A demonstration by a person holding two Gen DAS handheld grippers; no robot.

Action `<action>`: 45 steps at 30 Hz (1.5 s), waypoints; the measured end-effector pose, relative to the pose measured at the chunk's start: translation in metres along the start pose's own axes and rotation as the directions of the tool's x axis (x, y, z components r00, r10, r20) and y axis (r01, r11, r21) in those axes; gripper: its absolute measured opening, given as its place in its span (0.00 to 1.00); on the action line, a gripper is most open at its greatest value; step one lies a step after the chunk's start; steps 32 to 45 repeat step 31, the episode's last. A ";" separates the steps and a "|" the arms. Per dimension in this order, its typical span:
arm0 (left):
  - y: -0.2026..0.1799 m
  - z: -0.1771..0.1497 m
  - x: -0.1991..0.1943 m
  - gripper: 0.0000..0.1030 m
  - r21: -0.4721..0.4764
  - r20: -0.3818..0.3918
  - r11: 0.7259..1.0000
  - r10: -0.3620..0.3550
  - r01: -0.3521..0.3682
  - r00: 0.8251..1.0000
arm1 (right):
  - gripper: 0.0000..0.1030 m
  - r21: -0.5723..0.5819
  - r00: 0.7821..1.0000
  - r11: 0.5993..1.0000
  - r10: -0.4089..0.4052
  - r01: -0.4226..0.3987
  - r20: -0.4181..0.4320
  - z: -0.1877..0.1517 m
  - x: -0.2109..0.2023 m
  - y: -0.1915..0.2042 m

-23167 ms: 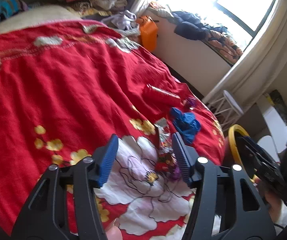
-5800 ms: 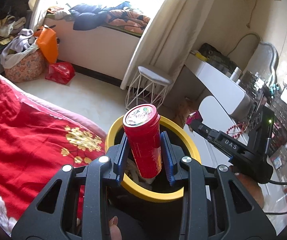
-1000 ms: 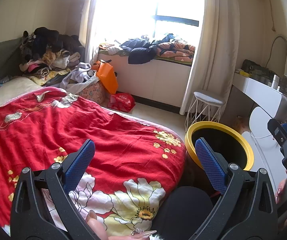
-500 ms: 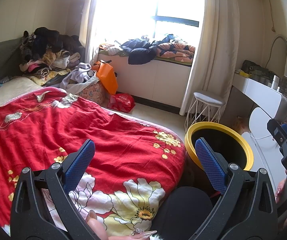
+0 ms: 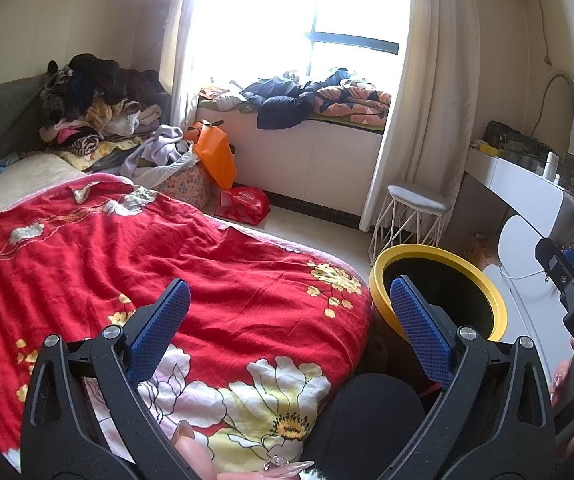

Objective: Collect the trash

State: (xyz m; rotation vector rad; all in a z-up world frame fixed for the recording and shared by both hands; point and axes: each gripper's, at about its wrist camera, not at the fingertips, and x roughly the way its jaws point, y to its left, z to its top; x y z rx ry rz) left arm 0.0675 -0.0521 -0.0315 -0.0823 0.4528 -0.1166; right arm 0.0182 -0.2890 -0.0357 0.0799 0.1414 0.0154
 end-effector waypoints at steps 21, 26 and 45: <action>0.066 -0.003 -0.012 0.90 -0.171 -0.071 0.974 0.140 -0.150 0.988 | 0.94 0.002 0.957 0.965 0.262 -0.264 -0.125 0.025 0.023 0.073; 0.174 -0.026 -0.053 0.90 -0.316 -0.182 0.858 0.364 -0.405 0.914 | 0.94 -0.040 0.744 0.789 0.560 -0.614 -0.365 0.030 0.053 0.211; 0.302 -0.088 -0.130 0.90 -0.420 -0.362 0.562 0.616 -0.712 0.700 | 0.94 0.066 0.377 0.586 0.600 -0.808 -0.706 -0.041 0.076 0.386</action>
